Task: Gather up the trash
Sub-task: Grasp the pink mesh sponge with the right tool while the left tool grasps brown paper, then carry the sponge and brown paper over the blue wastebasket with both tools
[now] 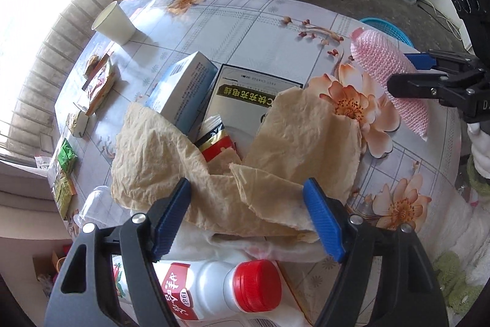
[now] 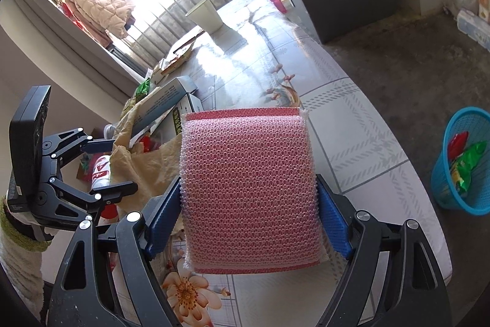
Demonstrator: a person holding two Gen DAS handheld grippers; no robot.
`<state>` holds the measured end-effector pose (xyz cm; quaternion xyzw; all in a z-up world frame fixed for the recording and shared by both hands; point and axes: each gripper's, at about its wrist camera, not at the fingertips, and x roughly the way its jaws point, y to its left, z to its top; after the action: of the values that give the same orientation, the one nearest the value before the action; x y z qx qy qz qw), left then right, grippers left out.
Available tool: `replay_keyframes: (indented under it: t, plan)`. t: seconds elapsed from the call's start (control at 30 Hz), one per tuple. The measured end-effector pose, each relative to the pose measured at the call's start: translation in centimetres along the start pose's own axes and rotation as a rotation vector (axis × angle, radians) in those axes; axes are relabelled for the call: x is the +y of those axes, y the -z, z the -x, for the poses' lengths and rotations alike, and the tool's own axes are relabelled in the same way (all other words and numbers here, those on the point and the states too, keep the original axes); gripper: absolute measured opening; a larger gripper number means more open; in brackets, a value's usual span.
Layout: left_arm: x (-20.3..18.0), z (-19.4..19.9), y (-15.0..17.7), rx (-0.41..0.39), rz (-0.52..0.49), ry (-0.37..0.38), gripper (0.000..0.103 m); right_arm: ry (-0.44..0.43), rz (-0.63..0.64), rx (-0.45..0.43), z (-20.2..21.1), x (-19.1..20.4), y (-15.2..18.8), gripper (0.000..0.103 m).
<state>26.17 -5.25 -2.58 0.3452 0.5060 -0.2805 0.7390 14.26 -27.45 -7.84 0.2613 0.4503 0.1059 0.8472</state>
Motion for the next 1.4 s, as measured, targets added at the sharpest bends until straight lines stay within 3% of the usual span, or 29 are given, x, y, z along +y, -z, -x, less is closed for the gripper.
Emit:
replay_keyframes:
  t: [0.17, 0.53, 0.7, 1.17, 1.4]
  plan:
    - [0.0, 0.1, 0.0, 0.011, 0.004, -0.01, 0.07, -0.001, 0.001, 0.005, 0.1, -0.1, 0.0, 0.078]
    - [-0.4, 0.5, 0.5, 0.003, -0.007, -0.024, 0.024, 0.01, 0.007, 0.017, 0.4, 0.4, 0.3, 0.078]
    - [-0.7, 1.6, 0.8, -0.036, -0.014, -0.038, 0.013, 0.013, 0.012, 0.006, 0.8, 0.7, 0.2, 0.078]
    - [-0.9, 9.6, 1.4, -0.254, 0.055, -0.103, 0.007, -0.017, 0.011, -0.054, 3.2, 1.5, 0.2, 0.078]
    - [-0.9, 14.5, 1.1, -0.373, 0.154, -0.055, 0.007, -0.041, 0.003, -0.123, 5.9, 1.4, 0.2, 0.077]
